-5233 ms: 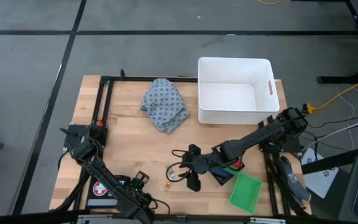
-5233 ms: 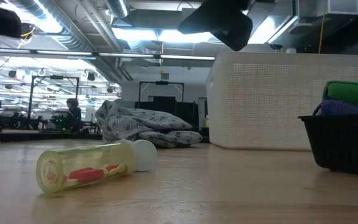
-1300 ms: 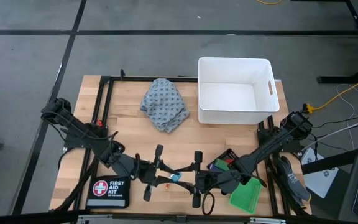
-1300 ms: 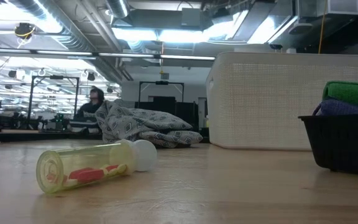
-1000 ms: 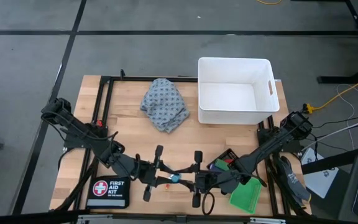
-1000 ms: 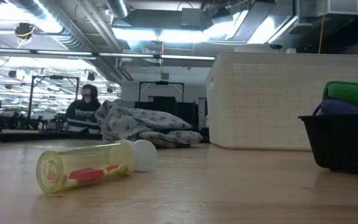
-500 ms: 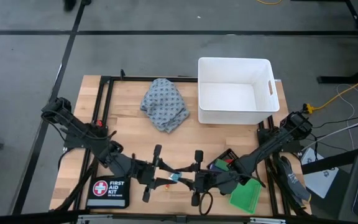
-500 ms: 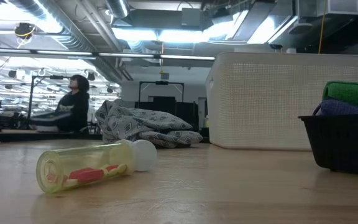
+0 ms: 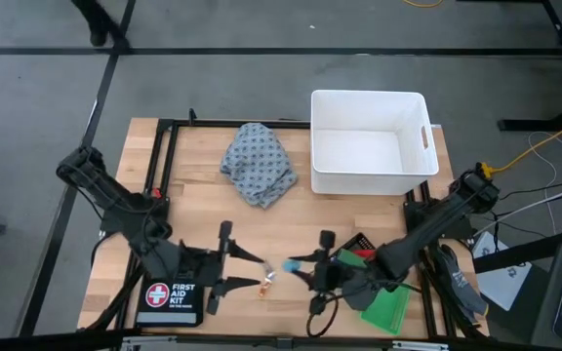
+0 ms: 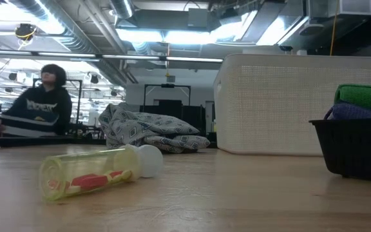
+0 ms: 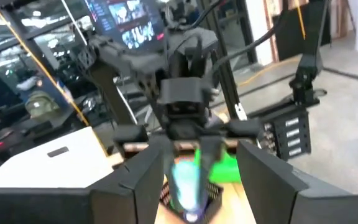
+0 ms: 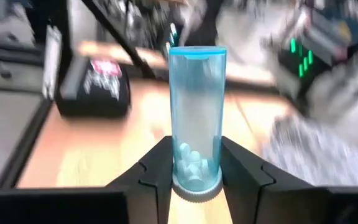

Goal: Pick & Place Medicine items
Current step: Put the blue pill bottle into the green bin

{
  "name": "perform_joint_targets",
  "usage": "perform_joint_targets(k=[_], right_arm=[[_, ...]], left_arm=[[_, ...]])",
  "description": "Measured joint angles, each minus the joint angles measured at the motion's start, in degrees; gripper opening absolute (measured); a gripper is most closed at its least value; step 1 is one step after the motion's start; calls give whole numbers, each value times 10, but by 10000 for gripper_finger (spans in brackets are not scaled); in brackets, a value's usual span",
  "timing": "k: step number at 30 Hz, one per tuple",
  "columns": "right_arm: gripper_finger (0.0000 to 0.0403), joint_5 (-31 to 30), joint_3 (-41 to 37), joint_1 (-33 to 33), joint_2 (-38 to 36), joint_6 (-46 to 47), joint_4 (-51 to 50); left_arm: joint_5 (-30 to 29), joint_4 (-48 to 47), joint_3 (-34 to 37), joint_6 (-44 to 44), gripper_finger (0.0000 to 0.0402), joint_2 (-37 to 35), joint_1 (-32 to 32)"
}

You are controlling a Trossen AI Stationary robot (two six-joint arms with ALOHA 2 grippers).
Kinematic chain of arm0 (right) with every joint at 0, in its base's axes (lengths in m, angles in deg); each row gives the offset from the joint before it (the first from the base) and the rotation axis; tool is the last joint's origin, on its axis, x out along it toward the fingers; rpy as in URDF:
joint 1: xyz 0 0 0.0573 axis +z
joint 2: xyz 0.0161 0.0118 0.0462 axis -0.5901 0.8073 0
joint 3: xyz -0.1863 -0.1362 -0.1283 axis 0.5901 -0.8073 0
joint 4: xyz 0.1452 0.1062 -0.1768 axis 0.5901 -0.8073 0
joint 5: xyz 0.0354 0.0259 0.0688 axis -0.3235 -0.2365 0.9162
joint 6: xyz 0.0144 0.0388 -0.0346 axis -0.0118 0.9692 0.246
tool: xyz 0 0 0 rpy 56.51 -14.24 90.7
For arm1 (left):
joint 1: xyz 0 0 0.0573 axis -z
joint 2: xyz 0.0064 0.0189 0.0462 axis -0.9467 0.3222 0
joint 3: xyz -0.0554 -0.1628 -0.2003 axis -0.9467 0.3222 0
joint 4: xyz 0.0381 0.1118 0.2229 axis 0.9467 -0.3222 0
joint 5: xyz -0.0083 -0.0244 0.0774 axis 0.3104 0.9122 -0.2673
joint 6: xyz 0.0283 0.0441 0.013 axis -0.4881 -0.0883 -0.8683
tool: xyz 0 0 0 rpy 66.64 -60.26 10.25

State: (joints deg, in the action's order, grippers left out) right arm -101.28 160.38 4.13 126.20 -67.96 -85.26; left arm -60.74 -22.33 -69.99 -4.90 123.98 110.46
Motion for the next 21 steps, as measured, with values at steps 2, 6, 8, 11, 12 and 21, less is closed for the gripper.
perform_joint_targets(k=[2,6,8,11,12,21], right_arm=[[112,-7,0,8,-20,96,-106],[112,38,0,31,-48,327,-319],[112,92,0,46,-50,431,-403],[113,179,0,70,-50,560,-500],[113,210,0,79,-50,596,-529],[114,376,0,168,-48,809,-623]], left_arm=[[-17,-28,0,13,193,-4,12],[-30,-60,1,28,188,1,32],[-30,-68,1,28,187,5,36],[-30,-71,1,29,187,10,38],[-30,-71,1,29,187,12,37],[-25,-71,1,30,187,22,35]])
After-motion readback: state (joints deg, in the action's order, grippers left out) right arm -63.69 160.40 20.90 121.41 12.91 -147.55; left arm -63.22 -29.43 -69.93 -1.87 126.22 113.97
